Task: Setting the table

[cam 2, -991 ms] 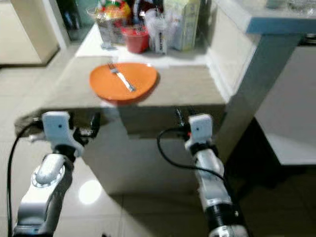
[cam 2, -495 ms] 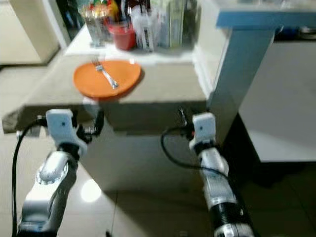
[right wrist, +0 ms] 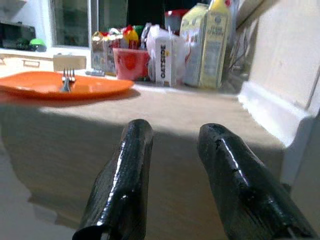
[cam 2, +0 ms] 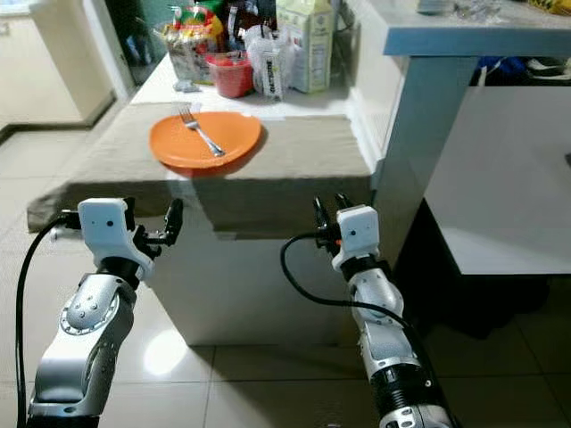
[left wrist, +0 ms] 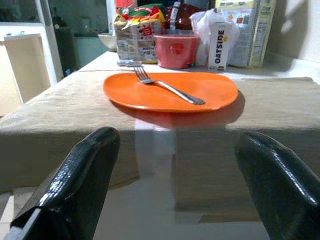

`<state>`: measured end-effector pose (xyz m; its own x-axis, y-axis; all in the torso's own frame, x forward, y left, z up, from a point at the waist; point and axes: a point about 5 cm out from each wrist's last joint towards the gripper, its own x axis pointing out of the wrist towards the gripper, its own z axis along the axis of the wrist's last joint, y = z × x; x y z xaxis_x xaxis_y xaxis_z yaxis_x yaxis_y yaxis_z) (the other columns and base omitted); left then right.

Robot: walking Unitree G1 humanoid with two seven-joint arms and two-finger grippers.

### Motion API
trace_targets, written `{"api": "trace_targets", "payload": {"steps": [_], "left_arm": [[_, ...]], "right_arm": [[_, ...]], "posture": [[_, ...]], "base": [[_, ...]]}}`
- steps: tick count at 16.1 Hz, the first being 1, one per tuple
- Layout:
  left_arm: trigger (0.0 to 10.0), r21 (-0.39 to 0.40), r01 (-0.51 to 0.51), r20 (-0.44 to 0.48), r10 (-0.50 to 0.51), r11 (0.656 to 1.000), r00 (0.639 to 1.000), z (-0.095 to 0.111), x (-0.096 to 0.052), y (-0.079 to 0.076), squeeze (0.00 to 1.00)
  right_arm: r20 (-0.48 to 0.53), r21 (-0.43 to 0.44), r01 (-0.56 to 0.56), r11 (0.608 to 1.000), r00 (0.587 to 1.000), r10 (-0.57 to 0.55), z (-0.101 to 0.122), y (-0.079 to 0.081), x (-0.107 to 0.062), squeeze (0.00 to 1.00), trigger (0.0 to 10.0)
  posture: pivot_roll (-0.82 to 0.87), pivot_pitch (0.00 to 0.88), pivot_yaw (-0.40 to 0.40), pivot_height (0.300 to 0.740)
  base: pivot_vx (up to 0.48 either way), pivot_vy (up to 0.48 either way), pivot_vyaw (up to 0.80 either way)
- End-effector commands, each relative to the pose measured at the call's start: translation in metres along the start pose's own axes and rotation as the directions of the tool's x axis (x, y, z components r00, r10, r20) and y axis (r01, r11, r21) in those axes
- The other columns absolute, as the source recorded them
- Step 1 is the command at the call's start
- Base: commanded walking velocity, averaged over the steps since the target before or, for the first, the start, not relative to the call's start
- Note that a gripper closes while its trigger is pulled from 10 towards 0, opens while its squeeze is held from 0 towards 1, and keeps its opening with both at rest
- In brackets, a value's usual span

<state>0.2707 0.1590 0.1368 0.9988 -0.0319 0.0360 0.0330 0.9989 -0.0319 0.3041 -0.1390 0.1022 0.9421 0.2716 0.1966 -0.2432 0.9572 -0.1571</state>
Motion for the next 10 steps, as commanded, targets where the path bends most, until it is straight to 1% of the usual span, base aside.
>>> {"api": "trace_targets", "payload": {"steps": [1, 2, 5, 10], "left_arm": [[10.0, 0.012, -0.007, 0.014, 0.007, 1.000, 1.000, 0.0028, 0.0012, 0.0006, 0.00], [10.0, 0.013, -0.007, 0.015, 0.006, 1.000, 1.000, 0.0030, 0.0015, 0.0007, 0.00], [10.0, 0.025, 0.002, 0.020, -0.002, 1.000, 1.000, 0.0043, 0.0028, 0.0004, 0.00], [10.0, 0.043, 0.012, 0.027, -0.013, 0.999, 1.000, 0.0064, 0.0030, 0.0001, 0.00]], "right_arm": [[0.058, -0.025, 0.015, 1.000, 0.998, -0.014, 0.0097, -0.0038, 0.0019, 0.00, 10.0], [0.069, -0.022, 0.019, 1.000, 0.997, -0.017, 0.0118, -0.0042, 0.0030, 0.00, 10.0], [0.055, -0.013, 0.035, 0.999, 0.998, -0.035, 0.0093, -0.0058, 0.0025, 0.00, 10.0], [0.047, -0.011, 0.029, 1.000, 0.998, -0.028, 0.0059, -0.0022, 0.0004, 0.00, 10.0]], "posture": [[-0.12, 0.000, 0.064, 0.740], [-0.12, 0.000, 0.064, 0.740], [-0.12, 0.000, 0.069, 0.740], [-0.12, 0.000, 0.076, 0.740]], "base": [[0.461, 0.000, 0.00], [0.461, 0.000, 0.00], [0.461, 0.000, 0.00], [0.464, 0.000, 0.00]]}}
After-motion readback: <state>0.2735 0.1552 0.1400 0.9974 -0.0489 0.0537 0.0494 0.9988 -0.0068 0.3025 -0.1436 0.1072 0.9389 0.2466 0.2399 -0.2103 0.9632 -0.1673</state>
